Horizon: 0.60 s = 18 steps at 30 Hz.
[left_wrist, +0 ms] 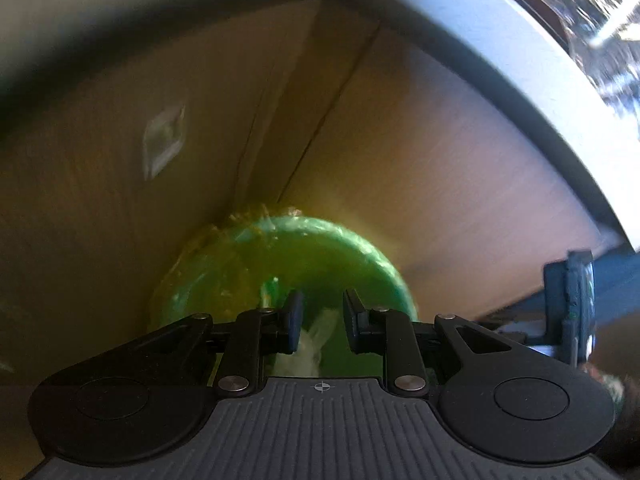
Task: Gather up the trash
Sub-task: 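Raise both empty tools from the bin back toward the counter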
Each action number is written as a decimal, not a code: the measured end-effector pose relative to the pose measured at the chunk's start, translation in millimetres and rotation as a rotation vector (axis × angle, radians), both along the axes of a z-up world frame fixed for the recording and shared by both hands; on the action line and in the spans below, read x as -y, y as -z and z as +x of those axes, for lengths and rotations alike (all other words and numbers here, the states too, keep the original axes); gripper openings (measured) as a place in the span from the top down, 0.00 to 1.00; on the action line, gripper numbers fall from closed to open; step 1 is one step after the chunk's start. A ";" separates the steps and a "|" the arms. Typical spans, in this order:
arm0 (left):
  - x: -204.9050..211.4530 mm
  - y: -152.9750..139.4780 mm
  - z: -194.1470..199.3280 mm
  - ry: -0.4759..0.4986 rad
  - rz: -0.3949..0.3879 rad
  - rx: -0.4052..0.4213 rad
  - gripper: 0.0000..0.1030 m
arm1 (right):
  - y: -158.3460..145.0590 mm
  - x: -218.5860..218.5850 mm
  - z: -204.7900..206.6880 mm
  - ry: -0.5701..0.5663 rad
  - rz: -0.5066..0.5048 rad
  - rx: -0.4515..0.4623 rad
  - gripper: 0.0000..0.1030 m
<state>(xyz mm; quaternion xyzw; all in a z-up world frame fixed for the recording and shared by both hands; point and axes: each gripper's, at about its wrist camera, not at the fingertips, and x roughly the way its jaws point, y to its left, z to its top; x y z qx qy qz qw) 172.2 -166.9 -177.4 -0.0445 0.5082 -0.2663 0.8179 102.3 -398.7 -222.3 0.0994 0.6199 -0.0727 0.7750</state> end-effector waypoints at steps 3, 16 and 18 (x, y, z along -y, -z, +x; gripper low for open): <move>3.1 -33.7 8.8 0.010 0.000 -0.067 0.76 | -27.2 0.3 -0.8 0.016 -0.002 -0.069 0.40; 9.5 -21.4 -61.2 0.080 -0.277 0.174 0.75 | 0.3 -15.0 3.1 -0.155 -0.034 0.125 0.40; 8.2 -5.5 -84.4 0.095 -0.260 0.223 0.75 | -2.9 -21.5 -10.3 -0.192 -0.085 0.199 0.40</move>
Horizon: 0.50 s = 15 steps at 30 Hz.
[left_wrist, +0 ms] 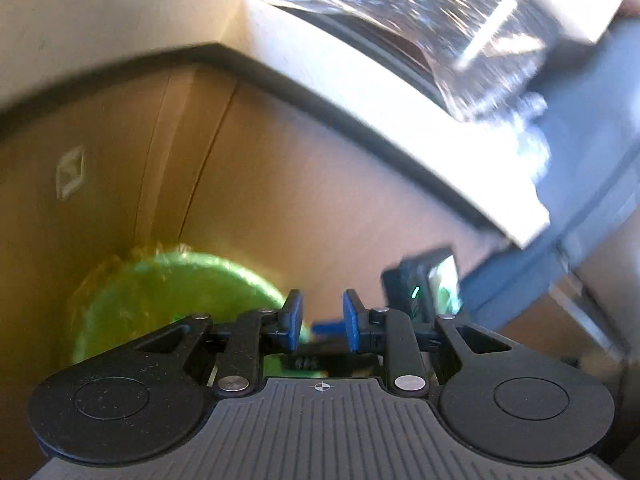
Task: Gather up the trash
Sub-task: 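Raise both empty tools from the bin back toward the counter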
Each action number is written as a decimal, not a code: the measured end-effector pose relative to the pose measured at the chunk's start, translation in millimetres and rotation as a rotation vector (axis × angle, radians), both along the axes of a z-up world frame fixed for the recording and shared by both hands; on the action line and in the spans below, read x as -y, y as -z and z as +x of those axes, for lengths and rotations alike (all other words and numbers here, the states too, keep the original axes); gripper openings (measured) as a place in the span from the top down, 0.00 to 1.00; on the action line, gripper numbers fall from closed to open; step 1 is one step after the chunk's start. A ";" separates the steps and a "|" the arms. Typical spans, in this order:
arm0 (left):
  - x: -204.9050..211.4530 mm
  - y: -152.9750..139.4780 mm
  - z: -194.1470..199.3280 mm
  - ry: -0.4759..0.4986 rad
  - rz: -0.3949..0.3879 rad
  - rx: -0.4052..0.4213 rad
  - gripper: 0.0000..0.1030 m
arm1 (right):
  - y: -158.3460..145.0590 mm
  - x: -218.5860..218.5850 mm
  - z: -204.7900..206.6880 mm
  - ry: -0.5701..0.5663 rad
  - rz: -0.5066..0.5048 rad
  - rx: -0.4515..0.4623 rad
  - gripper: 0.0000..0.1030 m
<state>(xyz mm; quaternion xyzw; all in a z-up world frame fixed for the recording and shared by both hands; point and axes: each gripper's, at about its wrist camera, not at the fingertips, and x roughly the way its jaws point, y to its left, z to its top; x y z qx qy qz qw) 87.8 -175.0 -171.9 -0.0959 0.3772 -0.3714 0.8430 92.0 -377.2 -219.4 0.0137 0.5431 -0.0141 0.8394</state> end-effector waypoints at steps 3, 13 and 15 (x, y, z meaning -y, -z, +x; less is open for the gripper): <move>-12.0 9.7 -35.8 -0.012 0.033 0.088 0.75 | -22.3 -9.0 -25.3 0.014 -0.107 0.126 0.40; -77.5 -36.0 -107.4 -0.157 0.009 0.176 0.75 | -92.1 -23.4 -115.5 0.181 0.005 0.275 0.36; -82.0 -26.7 -109.7 -0.181 0.013 0.161 0.75 | -83.3 -27.1 -119.0 0.190 -0.020 0.272 0.36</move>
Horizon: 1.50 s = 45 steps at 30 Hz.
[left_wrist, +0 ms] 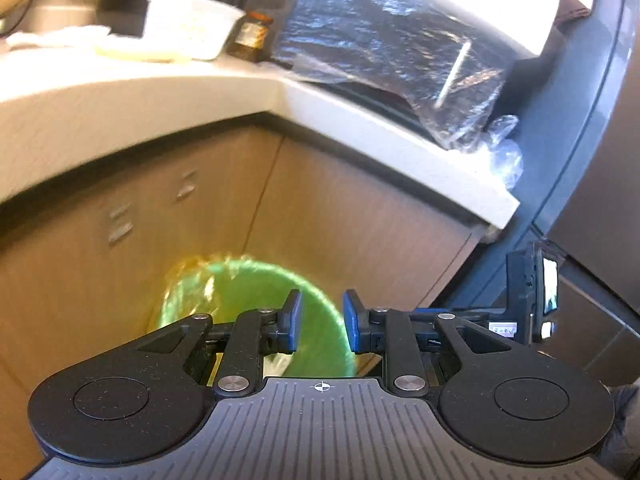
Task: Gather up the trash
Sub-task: 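Raise both empty tools from the bin back toward the counter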
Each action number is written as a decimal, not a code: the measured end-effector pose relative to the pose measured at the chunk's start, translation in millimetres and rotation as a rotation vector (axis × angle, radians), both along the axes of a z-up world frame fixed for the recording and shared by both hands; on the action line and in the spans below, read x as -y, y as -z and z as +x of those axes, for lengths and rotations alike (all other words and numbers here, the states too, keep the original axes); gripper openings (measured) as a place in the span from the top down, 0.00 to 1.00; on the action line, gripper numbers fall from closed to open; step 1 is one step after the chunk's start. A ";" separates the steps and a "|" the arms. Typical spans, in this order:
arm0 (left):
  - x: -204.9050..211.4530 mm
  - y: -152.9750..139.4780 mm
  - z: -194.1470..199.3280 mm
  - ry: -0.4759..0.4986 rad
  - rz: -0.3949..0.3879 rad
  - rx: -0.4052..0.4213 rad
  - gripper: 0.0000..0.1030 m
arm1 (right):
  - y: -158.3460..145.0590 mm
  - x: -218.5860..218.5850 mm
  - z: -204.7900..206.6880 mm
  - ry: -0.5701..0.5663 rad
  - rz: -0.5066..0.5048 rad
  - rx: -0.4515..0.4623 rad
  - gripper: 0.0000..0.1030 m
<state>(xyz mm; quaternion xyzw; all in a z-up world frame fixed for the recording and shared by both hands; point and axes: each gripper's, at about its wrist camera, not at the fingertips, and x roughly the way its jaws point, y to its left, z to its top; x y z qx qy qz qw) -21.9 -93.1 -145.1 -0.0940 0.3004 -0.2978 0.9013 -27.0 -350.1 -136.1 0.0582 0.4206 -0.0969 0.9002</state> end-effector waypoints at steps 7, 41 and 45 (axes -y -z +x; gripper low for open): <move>2.9 13.5 40.7 -0.048 0.023 -0.074 0.75 | 32.8 7.1 28.9 0.013 0.063 -0.061 0.36; -53.6 -157.2 68.7 -0.161 0.012 0.262 0.75 | -125.0 -24.1 96.4 -0.048 0.067 0.352 0.29; -76.8 -199.5 112.1 -0.252 0.044 0.228 0.75 | -191.1 -36.9 105.7 -0.130 0.045 0.532 0.20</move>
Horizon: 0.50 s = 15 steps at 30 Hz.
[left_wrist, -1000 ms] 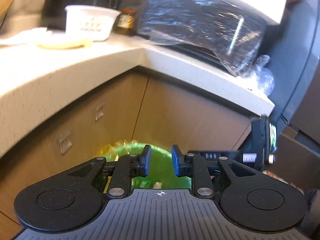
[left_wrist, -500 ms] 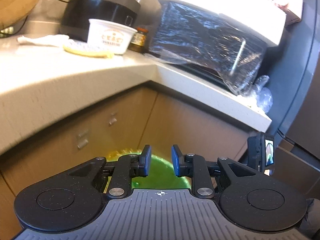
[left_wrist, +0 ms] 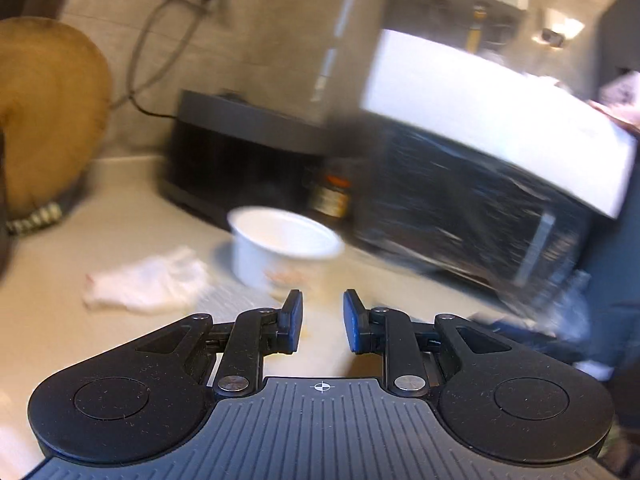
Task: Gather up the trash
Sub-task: 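Raise both empty tools from the bin back toward the counter, then grasp the silver-yellow scrubber with the right tool while the left tool grasps the white glove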
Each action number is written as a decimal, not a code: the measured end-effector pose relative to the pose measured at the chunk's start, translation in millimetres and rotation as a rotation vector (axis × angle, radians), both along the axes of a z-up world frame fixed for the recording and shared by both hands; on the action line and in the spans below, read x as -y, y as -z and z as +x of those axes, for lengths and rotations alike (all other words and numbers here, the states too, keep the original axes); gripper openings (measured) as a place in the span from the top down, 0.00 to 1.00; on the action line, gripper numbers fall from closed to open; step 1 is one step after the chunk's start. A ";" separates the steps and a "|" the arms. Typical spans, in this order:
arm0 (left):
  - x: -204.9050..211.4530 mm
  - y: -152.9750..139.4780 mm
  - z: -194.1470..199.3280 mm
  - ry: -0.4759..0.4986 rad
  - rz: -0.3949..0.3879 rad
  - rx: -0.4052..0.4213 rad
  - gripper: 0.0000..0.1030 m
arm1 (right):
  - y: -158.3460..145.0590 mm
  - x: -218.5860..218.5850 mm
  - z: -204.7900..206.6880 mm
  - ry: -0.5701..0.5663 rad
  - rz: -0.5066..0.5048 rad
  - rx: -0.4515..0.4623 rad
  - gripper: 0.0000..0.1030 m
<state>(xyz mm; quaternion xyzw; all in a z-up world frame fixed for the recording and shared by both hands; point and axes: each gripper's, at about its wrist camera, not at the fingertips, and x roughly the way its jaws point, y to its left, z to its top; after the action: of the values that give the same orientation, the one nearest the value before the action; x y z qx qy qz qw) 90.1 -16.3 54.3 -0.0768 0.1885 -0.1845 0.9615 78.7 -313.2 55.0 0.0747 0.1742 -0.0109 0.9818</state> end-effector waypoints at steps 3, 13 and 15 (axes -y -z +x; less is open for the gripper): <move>-14.7 -10.8 37.0 -0.073 0.073 -0.048 0.75 | -38.0 -11.1 26.4 -0.049 -0.006 0.020 0.13; -55.6 16.1 141.0 -0.169 0.161 -0.122 0.75 | -3.7 -116.9 98.2 -0.356 -0.025 -0.209 0.13; -60.6 26.1 160.5 -0.178 0.183 -0.186 0.75 | 7.4 -145.7 106.8 -0.411 -0.049 -0.229 0.13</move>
<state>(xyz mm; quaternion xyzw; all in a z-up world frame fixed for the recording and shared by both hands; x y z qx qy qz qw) 250.7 44.3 28.2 -0.0222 0.2851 -0.0726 0.9555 185.5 -167.5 47.6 0.0120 0.2958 0.1764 0.9387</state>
